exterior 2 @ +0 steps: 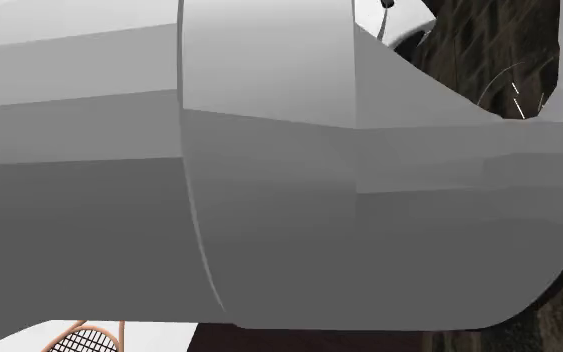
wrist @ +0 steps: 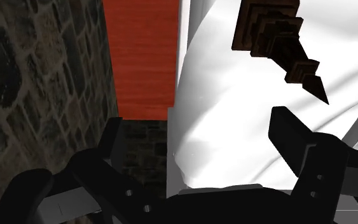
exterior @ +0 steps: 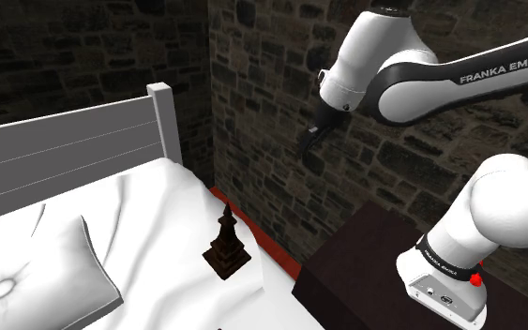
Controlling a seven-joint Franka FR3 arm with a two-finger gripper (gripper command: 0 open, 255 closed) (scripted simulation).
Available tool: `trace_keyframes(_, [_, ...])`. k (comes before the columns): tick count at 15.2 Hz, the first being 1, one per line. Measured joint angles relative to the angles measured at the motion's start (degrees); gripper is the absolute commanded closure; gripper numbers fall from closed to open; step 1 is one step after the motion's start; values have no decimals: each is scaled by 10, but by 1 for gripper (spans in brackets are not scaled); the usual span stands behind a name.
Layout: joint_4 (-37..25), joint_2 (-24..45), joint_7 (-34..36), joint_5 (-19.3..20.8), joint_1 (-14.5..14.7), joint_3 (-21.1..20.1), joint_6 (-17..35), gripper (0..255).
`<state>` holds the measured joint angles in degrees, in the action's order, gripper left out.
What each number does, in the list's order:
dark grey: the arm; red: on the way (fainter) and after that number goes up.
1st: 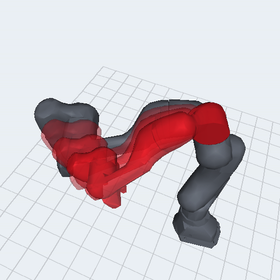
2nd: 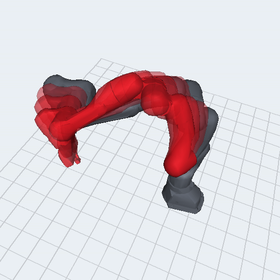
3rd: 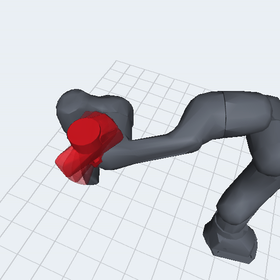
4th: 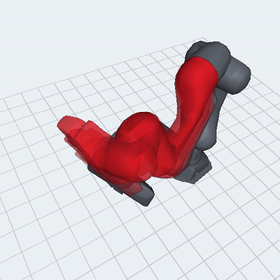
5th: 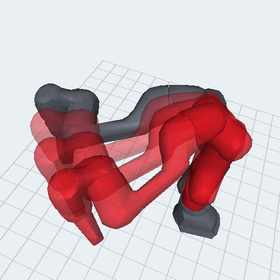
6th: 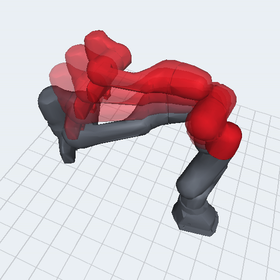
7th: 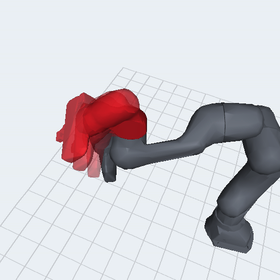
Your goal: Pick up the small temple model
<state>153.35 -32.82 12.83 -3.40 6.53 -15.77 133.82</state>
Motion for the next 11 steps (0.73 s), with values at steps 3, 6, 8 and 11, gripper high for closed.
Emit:
trace_keyframes(3, [-9,70,33,11,-4,-37,70,0])
trace_keyframes(6, [-12,122,67,31,-11,-71,128,0])
trace_keyframes(8, [-17,157,99,55,-21,-98,163,0])
trace_keyframes(11, [-46,240,178,139,-59,-149,217,0])
